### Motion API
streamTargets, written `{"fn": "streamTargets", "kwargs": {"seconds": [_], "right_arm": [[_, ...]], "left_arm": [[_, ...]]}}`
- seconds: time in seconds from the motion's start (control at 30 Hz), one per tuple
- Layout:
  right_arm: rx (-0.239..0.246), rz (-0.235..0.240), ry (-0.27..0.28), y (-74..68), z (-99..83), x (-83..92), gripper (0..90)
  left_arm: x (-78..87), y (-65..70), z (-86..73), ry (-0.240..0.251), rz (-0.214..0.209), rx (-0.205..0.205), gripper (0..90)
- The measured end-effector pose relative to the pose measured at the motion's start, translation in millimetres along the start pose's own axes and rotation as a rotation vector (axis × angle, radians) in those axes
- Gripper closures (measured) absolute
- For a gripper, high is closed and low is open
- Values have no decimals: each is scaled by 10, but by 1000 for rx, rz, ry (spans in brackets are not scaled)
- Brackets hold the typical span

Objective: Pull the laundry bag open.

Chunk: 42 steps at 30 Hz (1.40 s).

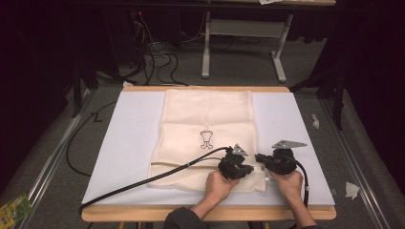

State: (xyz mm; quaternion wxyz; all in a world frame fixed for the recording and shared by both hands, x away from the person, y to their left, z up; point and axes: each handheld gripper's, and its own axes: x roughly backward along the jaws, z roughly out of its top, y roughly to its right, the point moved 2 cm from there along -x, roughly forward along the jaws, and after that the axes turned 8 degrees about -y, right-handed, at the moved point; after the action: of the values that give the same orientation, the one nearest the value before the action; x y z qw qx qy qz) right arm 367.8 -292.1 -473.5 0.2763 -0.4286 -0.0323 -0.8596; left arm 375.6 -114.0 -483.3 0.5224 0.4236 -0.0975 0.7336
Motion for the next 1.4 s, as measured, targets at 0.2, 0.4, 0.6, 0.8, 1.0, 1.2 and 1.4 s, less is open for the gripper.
{"fn": "streamTargets", "kwargs": {"seconds": [0.2,0.4,0.6,0.8,1.0,1.2,1.4], "right_arm": [[-5,4,-7,9,-5,10,887],[-3,5,-6,20,-14,5,888],[-4,4,-10,34,-18,18,888],[-5,2,-7,41,-18,11,888],[-2,1,1,45,-16,14,888],[0,-12,-8,41,-17,11,888],[9,-21,-9,46,-16,-12,888]], "left_arm": [[8,-6,-1,-7,5,-3,871],[20,-8,1,-14,10,-5,872],[63,-6,0,-14,25,-23,872],[90,-16,2,-20,35,-30,872],[116,2,7,-12,41,-37,872],[154,-37,-21,-3,46,-28,871],[202,-69,-47,4,50,-26,872]]}}
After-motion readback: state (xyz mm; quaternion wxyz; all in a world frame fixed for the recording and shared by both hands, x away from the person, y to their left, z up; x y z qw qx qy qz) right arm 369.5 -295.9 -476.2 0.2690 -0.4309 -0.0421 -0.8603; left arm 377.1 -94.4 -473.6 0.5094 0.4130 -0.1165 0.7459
